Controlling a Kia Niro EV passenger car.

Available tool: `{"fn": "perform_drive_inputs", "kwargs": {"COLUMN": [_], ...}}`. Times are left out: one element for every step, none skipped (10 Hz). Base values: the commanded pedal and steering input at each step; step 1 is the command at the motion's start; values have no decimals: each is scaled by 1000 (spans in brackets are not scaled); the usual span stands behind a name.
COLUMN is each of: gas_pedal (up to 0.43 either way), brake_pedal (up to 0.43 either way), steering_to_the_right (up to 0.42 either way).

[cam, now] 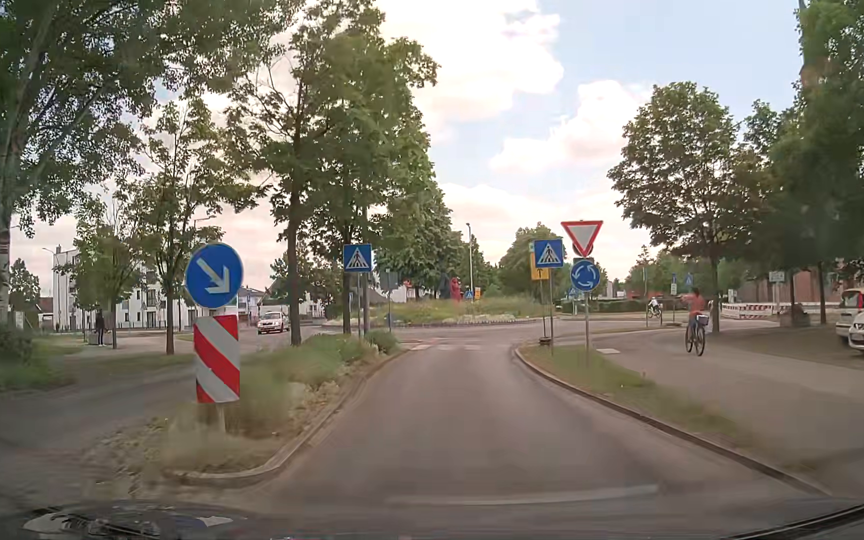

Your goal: Follow the waypoints while adhering to traffic rules and regulations

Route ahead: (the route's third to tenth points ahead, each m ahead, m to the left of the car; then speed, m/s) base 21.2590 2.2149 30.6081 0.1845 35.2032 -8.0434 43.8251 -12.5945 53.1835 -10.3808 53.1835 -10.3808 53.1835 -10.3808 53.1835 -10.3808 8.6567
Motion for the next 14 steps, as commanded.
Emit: {"fn": "perform_drive_inputs", "kwargs": {"gas_pedal": [0, 0, 0, 0, 0, 0, 0, 0, 0, 0, 0, 0, 0, 0], "brake_pedal": [262, 274, 274, 274, 268, 256, 244, 189, 140, 128, 122, 91, 61, 55], "steering_to_the_right": [-17, -15, -11, -10, -10, -10, -8, -9, -11, -12, -11, -11, -11, -11]}}
